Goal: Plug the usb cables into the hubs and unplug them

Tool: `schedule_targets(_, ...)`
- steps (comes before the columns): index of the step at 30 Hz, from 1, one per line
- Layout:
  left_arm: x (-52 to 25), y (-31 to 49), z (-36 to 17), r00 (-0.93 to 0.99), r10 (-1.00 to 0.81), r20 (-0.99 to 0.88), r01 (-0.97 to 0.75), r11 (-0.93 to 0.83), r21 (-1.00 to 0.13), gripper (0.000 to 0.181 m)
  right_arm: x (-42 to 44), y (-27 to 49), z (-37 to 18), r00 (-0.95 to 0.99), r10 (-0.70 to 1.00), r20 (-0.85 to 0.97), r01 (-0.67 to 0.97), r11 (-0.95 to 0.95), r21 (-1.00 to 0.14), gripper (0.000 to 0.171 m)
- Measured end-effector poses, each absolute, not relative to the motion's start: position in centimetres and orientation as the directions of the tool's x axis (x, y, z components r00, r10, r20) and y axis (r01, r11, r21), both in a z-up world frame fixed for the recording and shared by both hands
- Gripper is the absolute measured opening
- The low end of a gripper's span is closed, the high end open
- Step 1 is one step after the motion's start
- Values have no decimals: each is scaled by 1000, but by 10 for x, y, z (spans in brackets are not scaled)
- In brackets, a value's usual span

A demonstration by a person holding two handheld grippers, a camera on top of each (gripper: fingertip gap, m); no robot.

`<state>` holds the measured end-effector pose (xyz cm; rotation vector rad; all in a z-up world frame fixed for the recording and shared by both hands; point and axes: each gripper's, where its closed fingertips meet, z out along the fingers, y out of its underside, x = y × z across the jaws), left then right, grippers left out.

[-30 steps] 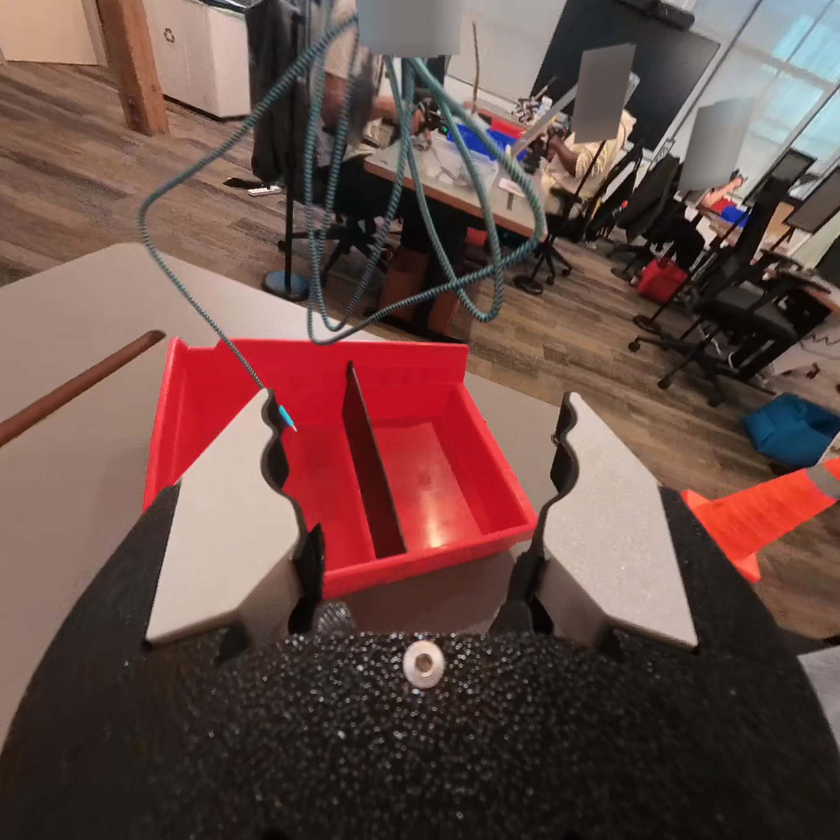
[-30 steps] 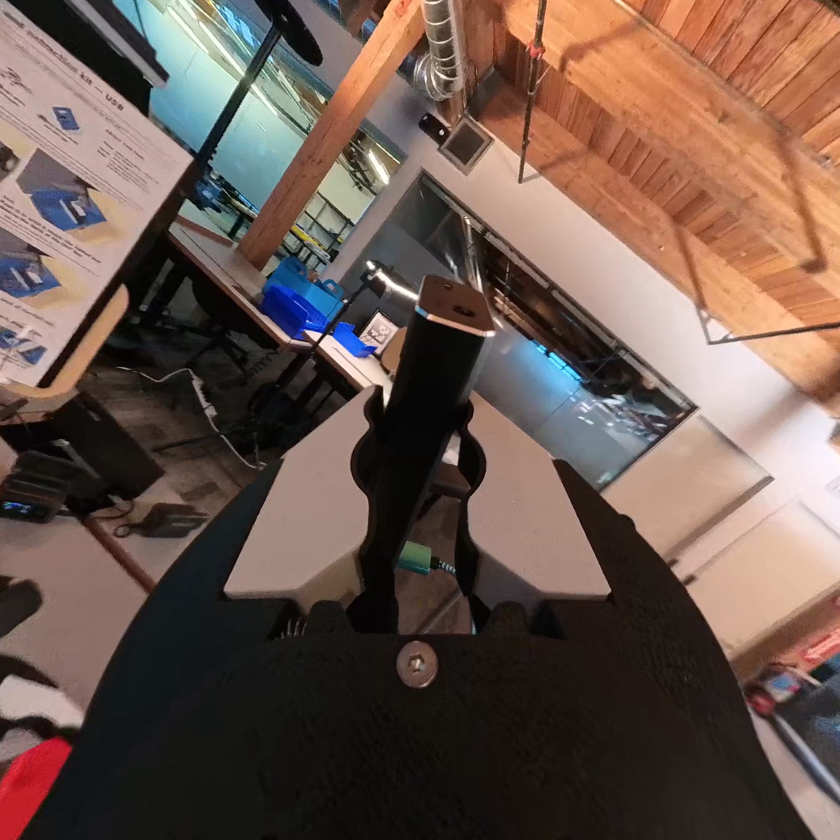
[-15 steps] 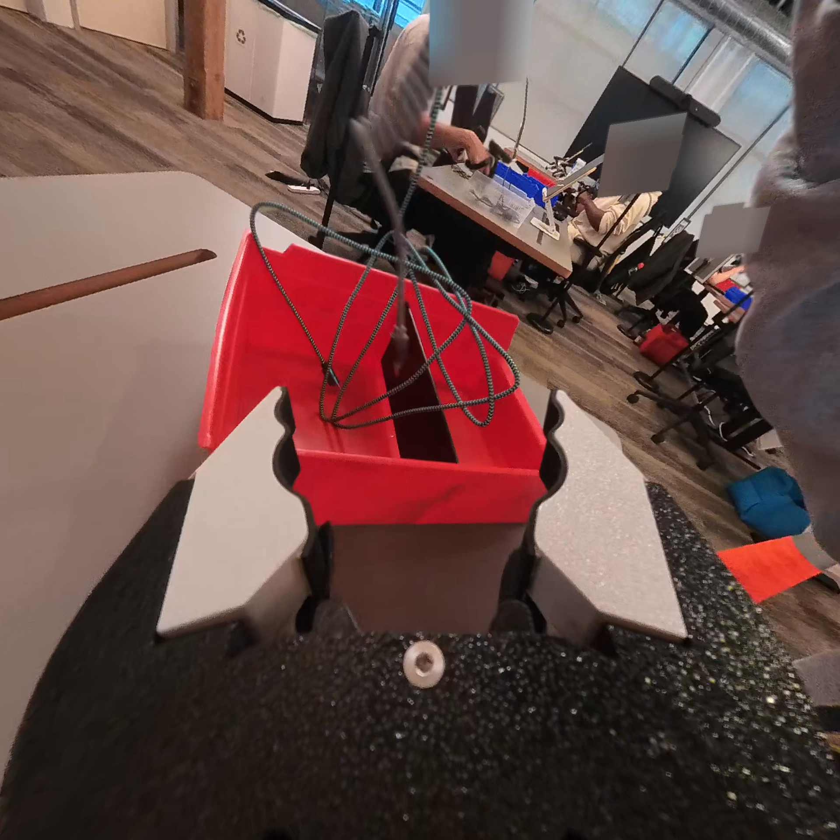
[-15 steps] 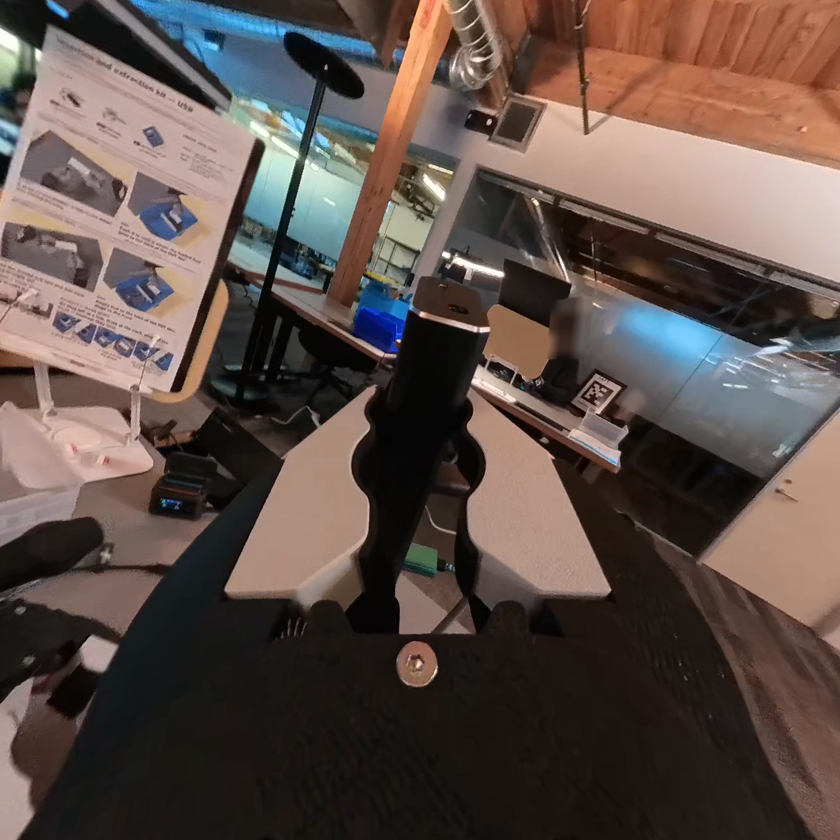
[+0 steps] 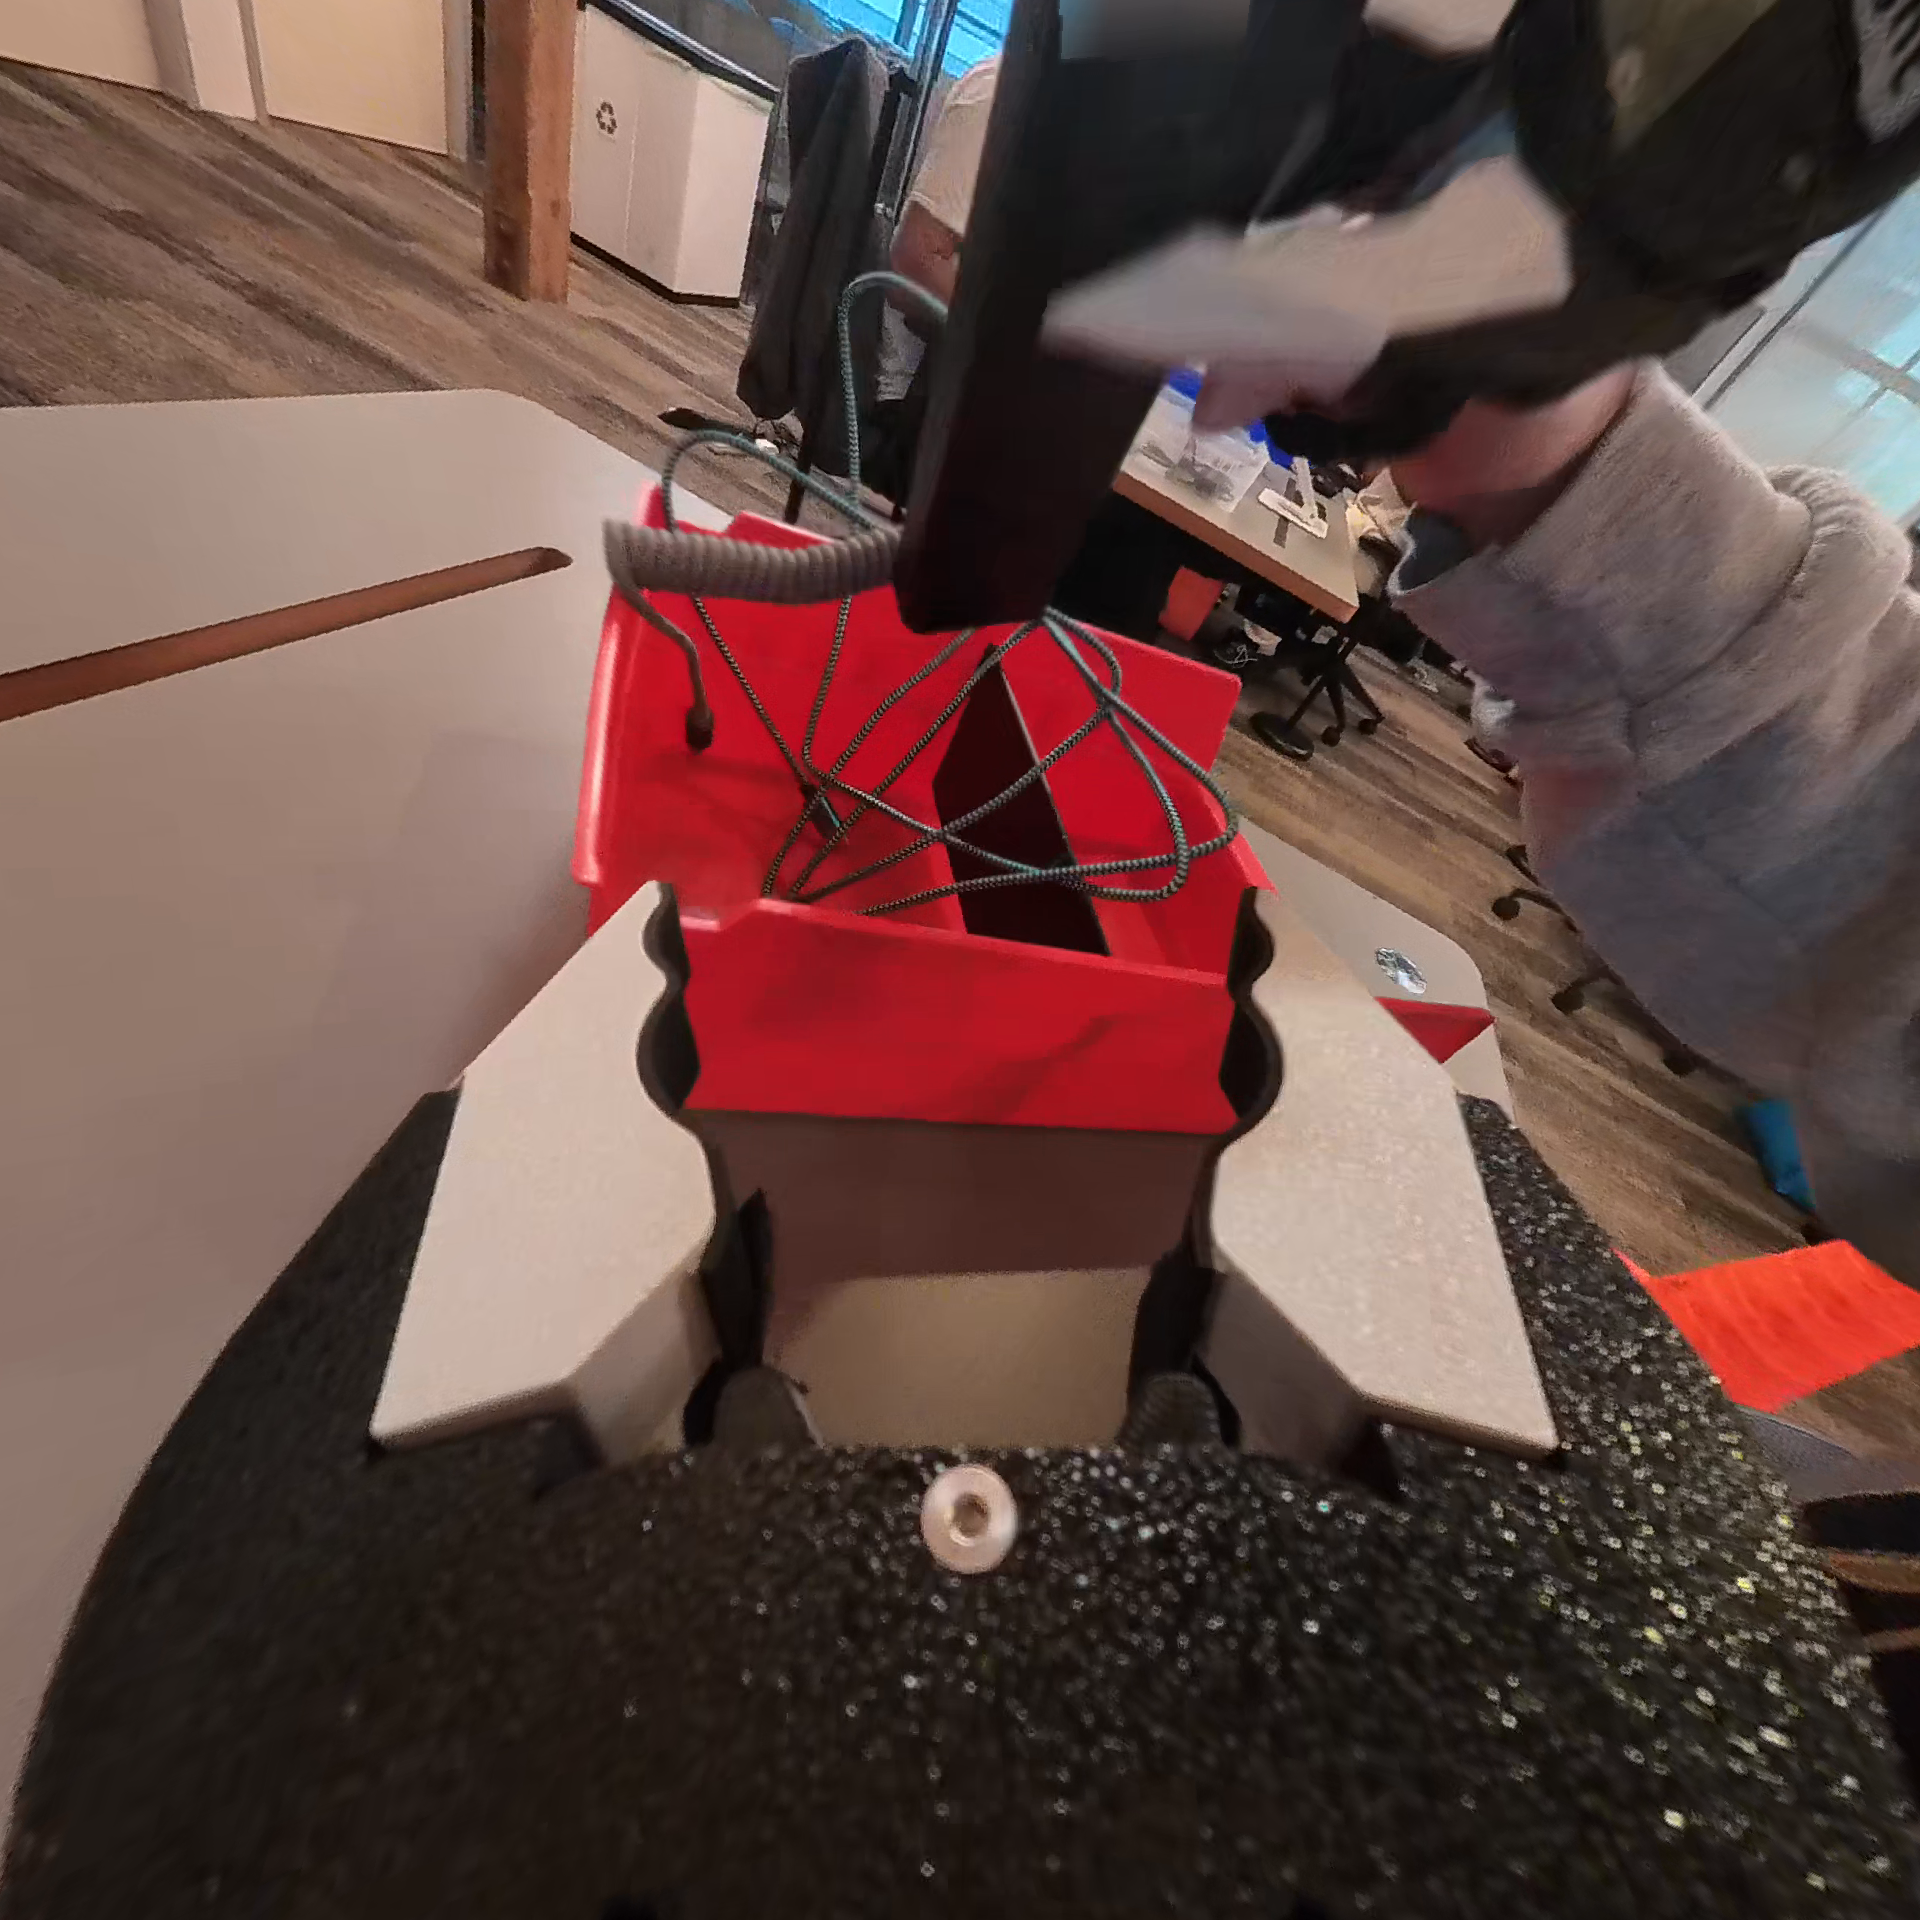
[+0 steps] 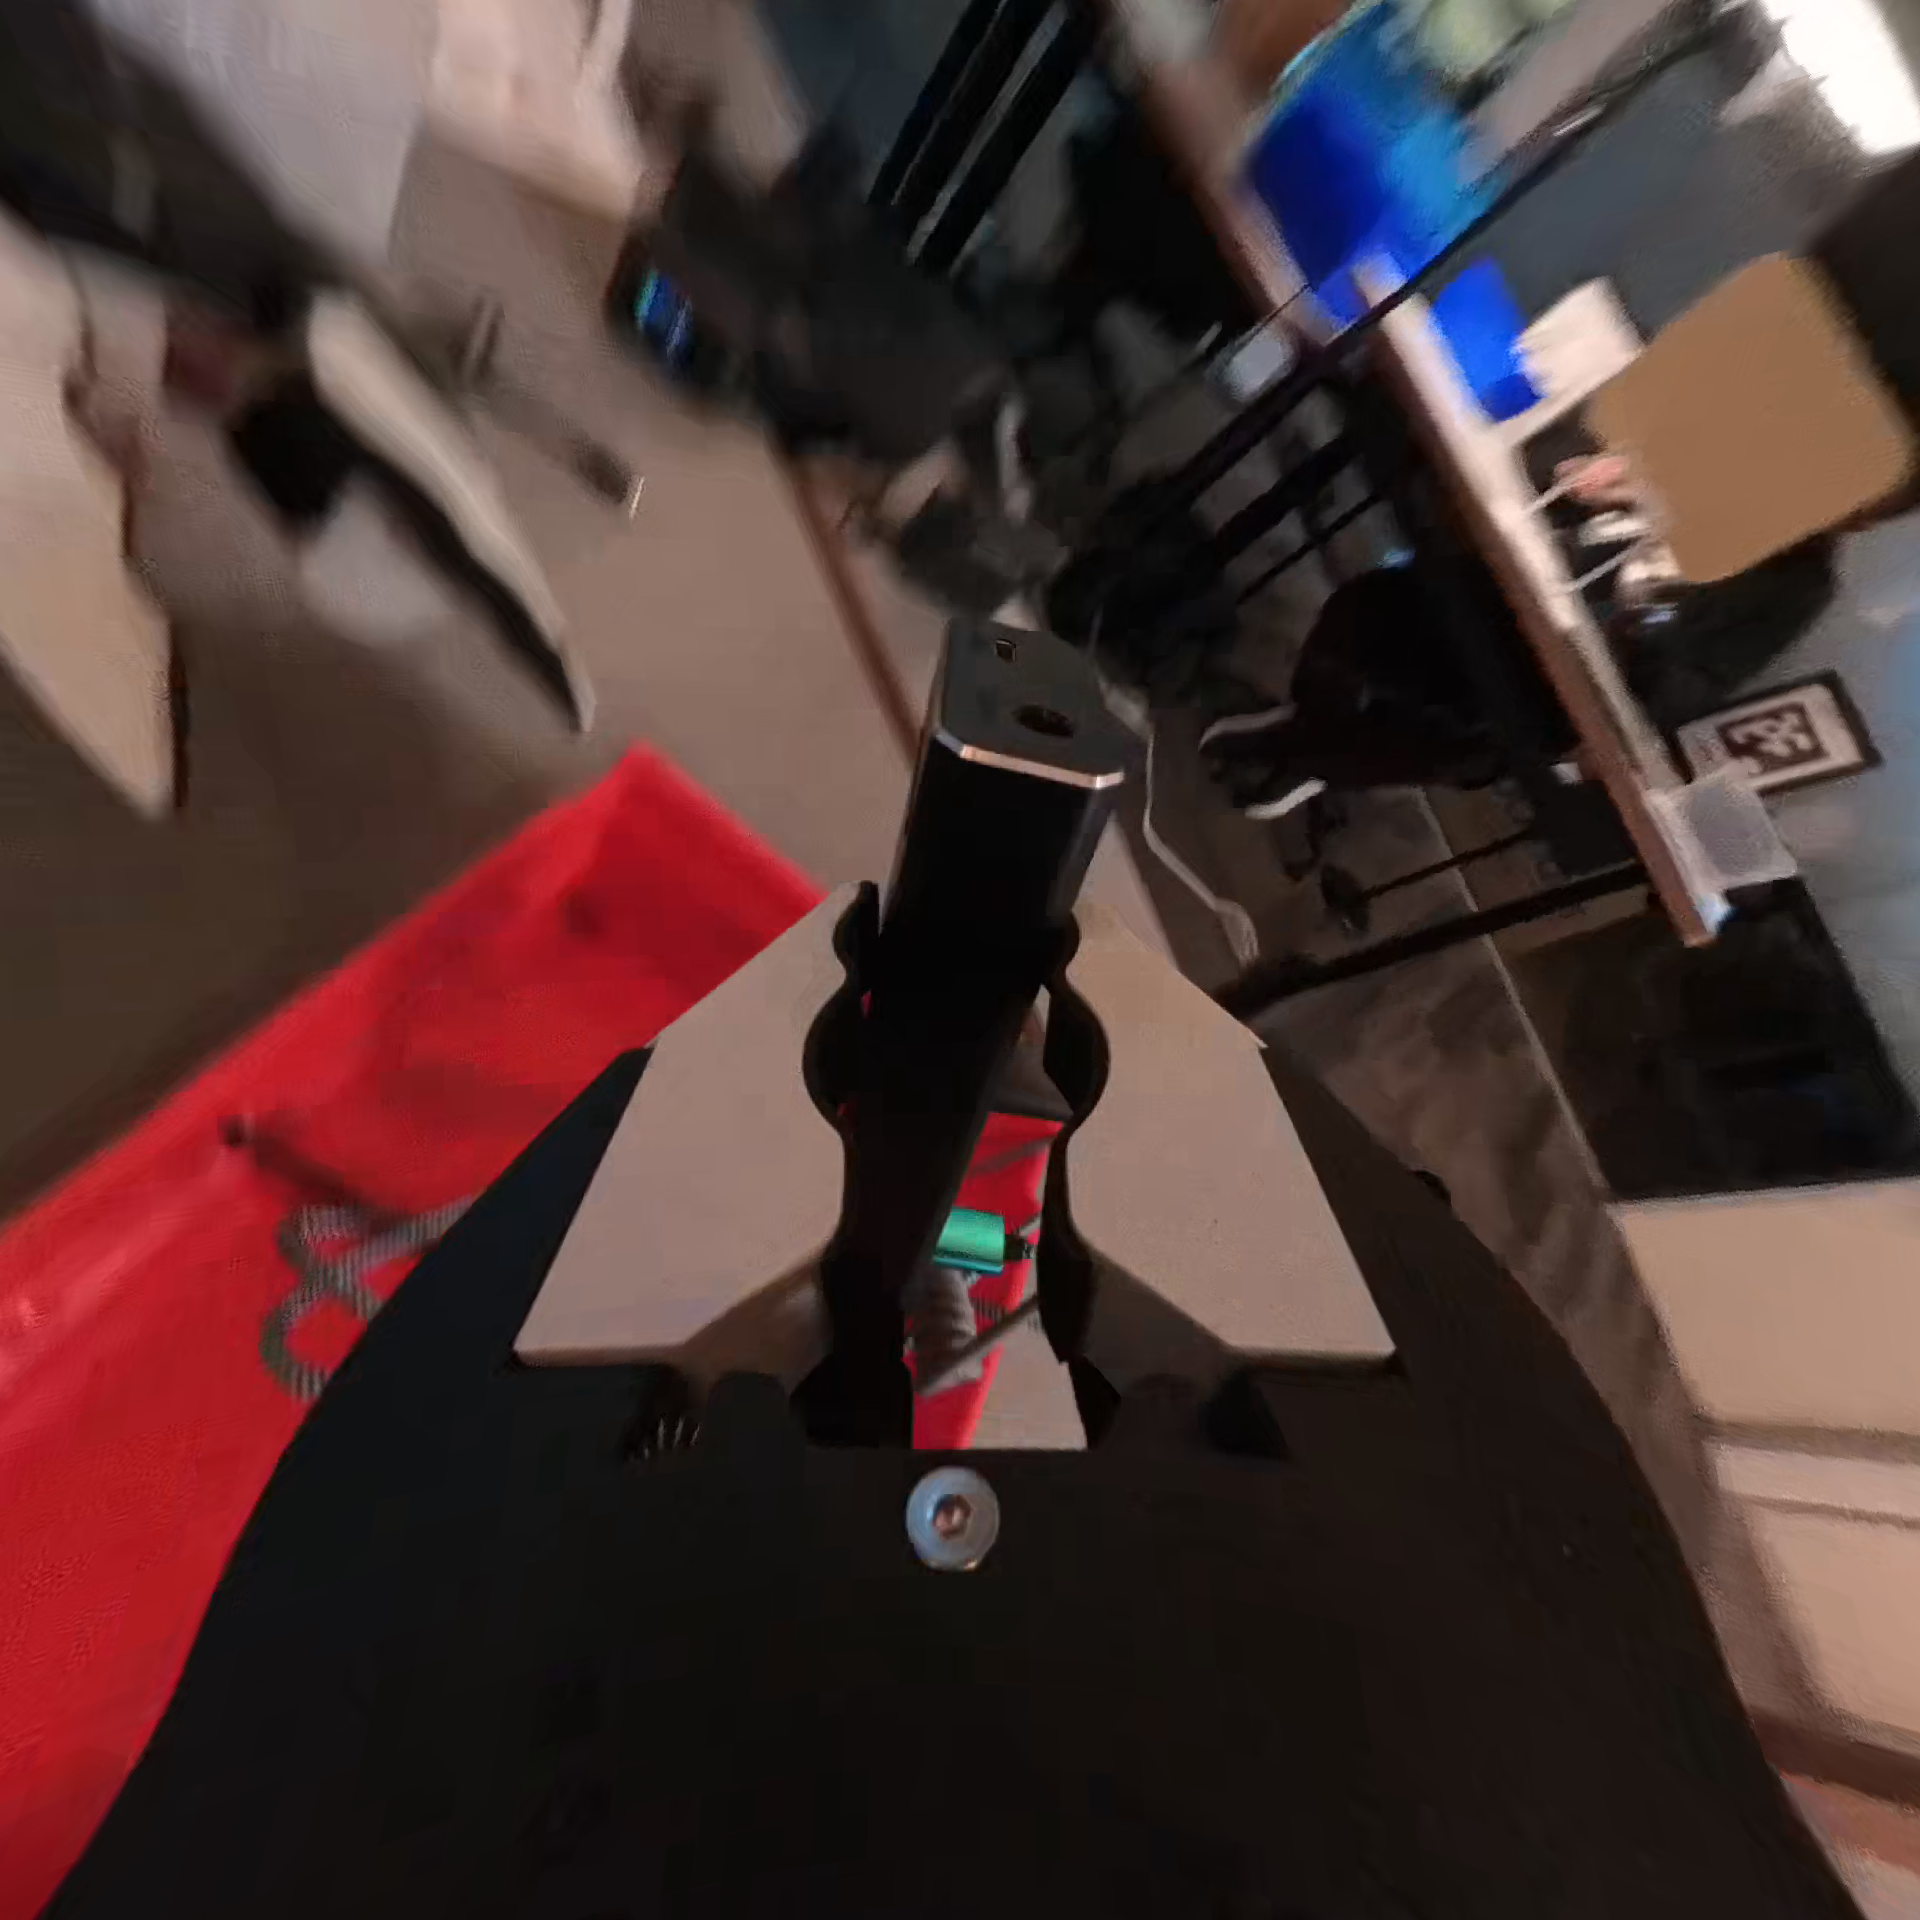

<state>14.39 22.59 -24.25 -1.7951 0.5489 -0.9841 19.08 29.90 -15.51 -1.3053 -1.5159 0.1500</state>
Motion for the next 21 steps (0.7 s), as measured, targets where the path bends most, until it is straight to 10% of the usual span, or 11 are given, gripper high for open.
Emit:
schedule_targets(6,131,221,-238,586,-725,363,67,-403,-913,103,205,293,-269,-451,709,543,854,520,30,27)
schedule_targets(12,112,206,-240,626,-717,305,22,-375,-927,105,219,289,-322,-567,784,252,816,494,300,39)
schedule_targets(17,88,185,-255,682,-701,208,-47,-327,-944,108,201,304,-272,-293,874,389,956,258,139,77)
schedule_targets(21,68,167,-259,736,-673,80,-83,-206,-975,107,173,302,-191,15,786,617,970,137,-198,74)
